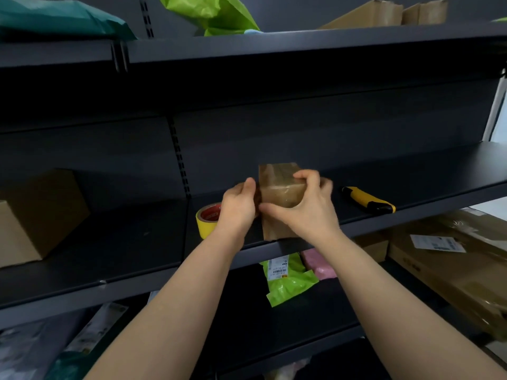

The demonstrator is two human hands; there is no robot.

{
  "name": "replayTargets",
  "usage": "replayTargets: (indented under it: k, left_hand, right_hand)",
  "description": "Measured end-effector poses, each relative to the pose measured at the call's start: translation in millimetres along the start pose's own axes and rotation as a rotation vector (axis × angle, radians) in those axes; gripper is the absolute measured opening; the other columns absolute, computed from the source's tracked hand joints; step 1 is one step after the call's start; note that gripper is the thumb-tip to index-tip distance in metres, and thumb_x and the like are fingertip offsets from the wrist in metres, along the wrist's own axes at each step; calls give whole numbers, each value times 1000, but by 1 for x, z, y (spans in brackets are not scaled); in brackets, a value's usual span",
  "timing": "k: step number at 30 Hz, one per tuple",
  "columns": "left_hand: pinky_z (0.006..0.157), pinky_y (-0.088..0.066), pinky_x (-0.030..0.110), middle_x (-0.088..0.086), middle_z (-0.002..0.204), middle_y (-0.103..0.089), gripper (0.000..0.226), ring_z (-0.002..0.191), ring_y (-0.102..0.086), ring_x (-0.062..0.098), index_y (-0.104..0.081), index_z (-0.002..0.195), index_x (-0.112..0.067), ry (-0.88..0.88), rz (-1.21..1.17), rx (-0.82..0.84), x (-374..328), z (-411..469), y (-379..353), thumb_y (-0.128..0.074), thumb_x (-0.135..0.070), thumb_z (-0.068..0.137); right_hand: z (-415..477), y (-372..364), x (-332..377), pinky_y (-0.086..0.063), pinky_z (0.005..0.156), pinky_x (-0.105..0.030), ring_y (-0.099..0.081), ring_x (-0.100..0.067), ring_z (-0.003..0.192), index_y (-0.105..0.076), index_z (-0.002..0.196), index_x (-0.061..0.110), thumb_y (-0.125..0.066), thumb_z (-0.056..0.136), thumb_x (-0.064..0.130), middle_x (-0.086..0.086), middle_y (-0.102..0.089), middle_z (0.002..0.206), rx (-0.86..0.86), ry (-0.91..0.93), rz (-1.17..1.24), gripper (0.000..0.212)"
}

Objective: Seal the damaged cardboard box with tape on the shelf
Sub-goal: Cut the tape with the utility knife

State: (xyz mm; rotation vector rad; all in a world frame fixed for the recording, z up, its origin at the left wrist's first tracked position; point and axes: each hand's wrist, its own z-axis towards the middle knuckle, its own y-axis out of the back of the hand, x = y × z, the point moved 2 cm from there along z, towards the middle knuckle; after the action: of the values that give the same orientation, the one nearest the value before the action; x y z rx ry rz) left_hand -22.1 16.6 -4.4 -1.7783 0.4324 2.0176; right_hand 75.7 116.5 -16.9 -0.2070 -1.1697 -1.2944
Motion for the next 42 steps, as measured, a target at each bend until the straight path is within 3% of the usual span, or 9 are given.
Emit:
replayTargets:
  k: [3, 9, 16, 19, 22, 25, 30, 36, 42]
  left_hand:
    - [80, -54, 34, 5, 108, -68, 23, 93, -65, 19, -61, 103, -17, -141, 153, -150, -2, 7, 8, -41, -7, 100]
    - [76, -51, 37, -1, 107, -67, 26, 105, -59, 25, -64, 112, -24, -426, 765, -211, -3, 15, 15, -47, -12, 96]
    - [93, -49, 41, 3, 124, -60, 28, 122, -48, 25, -58, 124, -22, -223, 1027, -162, 0, 36, 14, -52, -20, 97]
    - [101, -44, 51, 4, 131, -55, 36, 130, -39, 29, -54, 129, -22, -190, 1070, -241, 0, 36, 23, -56, -25, 94]
    - [103, -41, 50, 3, 135, -46, 53, 132, -34, 30, -49, 133, -23, -44, 1073, -222, -2, 32, 33, -64, -41, 85]
    - [102, -41, 45, 5, 139, -38, 63, 131, -35, 33, -48, 133, -23, 124, 1128, -112, 1, 30, 43, -67, -52, 80]
    - [96, -49, 40, 3, 131, -47, 76, 114, -53, 26, -57, 127, -21, 189, 1157, -94, 15, 29, 65, -75, -63, 66]
    - [101, -46, 41, 6, 149, -30, 73, 123, -50, 27, -53, 129, -16, 78, 1096, -251, 25, 24, 79, -72, -62, 75]
    - [83, -43, 33, 5, 130, -48, 50, 115, -52, 25, -56, 124, -17, -113, 1011, -434, 2, 10, 117, -63, -52, 89]
  right_hand:
    - [7, 0, -8, -45, 84, -32, -51, -27, 111, -35, 125, 28, -87, 58, 50, -3, -35, 126, -143, 29, -38, 87]
    - [42, -3, -30, -49, 92, -44, -50, -28, 119, -33, 136, 21, -82, 67, 38, -7, -43, 135, -133, -11, -19, 86]
    - [75, -10, -29, 0, 117, -56, 13, -31, 149, -23, 151, 20, -72, 81, 33, -14, 6, 162, -113, -32, -299, 86]
    - [61, -22, -12, -17, 118, -50, -13, -30, 148, -51, 133, 23, -66, 83, 19, -11, -24, 156, -174, 260, -187, 51]
    - [49, -38, -1, -47, 87, -31, -58, -18, 108, -68, 102, 30, -57, 84, 9, 7, -63, 113, -23, 367, -20, 29]
    - [43, -55, -1, -45, 68, -26, -62, -13, 81, -69, 80, 35, -53, 85, 10, 16, -58, 71, 155, 277, -41, 29]
    - [45, -74, -12, -51, 77, -25, -64, -10, 90, -62, 67, 42, -52, 89, 11, 16, -70, 95, 260, 93, 36, 39]
    - [44, -82, -2, -44, 66, -21, -60, -6, 87, -66, 80, 39, -52, 95, 12, 18, -64, 93, 367, 87, 86, 34]
    - [27, -106, 37, -48, 70, -24, -57, -7, 83, -69, 82, 37, -50, 92, 11, 20, -57, 90, 377, 137, 125, 34]
